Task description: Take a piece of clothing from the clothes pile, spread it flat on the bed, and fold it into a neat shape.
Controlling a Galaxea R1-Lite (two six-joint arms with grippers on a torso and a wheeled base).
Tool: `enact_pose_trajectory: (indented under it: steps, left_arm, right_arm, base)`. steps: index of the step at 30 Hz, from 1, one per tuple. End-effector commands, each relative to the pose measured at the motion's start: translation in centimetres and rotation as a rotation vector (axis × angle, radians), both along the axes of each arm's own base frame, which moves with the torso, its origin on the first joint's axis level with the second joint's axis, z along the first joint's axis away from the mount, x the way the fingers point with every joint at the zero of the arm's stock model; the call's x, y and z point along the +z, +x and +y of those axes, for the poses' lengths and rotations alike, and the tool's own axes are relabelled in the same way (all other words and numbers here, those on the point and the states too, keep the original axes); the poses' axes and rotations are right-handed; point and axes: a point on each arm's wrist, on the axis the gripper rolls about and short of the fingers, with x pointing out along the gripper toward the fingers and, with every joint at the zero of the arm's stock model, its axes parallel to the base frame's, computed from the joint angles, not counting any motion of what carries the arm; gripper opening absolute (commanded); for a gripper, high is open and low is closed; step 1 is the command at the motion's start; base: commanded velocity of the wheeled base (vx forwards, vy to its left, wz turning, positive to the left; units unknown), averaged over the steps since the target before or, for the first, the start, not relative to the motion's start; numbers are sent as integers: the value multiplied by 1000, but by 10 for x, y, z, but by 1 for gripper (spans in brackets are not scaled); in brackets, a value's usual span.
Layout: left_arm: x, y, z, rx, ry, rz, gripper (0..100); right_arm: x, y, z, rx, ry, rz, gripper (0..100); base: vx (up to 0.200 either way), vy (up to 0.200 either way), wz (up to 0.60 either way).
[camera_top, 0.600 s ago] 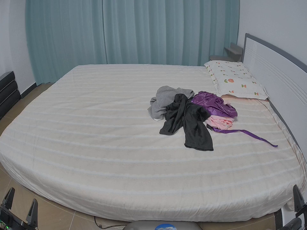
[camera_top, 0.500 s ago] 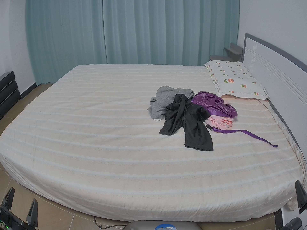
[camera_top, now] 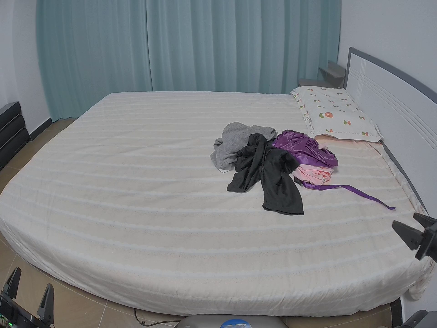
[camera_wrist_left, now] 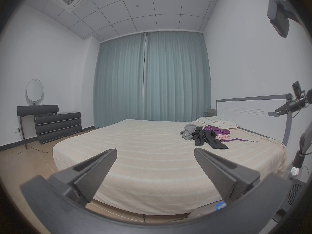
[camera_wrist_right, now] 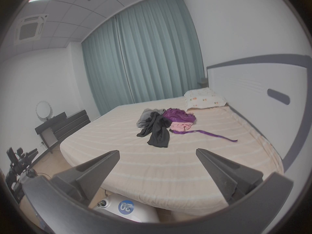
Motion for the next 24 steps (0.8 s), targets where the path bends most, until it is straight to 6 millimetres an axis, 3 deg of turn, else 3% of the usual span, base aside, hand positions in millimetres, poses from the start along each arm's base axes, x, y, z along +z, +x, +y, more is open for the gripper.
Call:
enact_pose_trajectory:
  steps: [1, 2, 3, 9, 10, 11, 12, 16, 24]
  left_arm:
    - [-5, 0, 0, 1, 0, 6, 100]
    - [-5, 0, 0, 1, 0, 6, 100]
    - [-5, 0, 0, 1, 0, 6, 100]
    - [-5, 0, 0, 1, 0, 6, 100]
    - [-5, 0, 0, 1, 0, 6, 100]
    - [-5, 0, 0, 1, 0, 6, 100]
    - [-5, 0, 0, 1, 0, 6, 100]
    - [-5, 0, 0, 1, 0, 6, 100]
    - [-5, 0, 0, 1, 0, 6, 100]
  right_arm:
    - [-41, 143, 36, 59, 67, 308, 100]
    - [-41, 143, 36, 59, 67, 308, 100]
    - [-68, 206, 48, 33, 108, 313, 100]
    - [-112, 272, 77, -20, 118, 360, 100]
    - [-112, 272, 77, -20, 118, 360, 100]
    - [-123, 290, 86, -42, 138, 362, 100]
    - [-123, 291, 87, -44, 139, 362, 100]
    - [-158, 319, 103, -63, 122, 398, 100]
    - [-192, 352, 112, -99, 156, 436, 100]
  base:
    - [0, 0, 0]
    - [0, 0, 0]
    - [0, 0, 0]
    - [0, 0, 0]
    - [0, 0, 0]
    - [0, 0, 0]
    - [0, 0, 0]
    - [0, 0, 0]
    - [0, 0, 0]
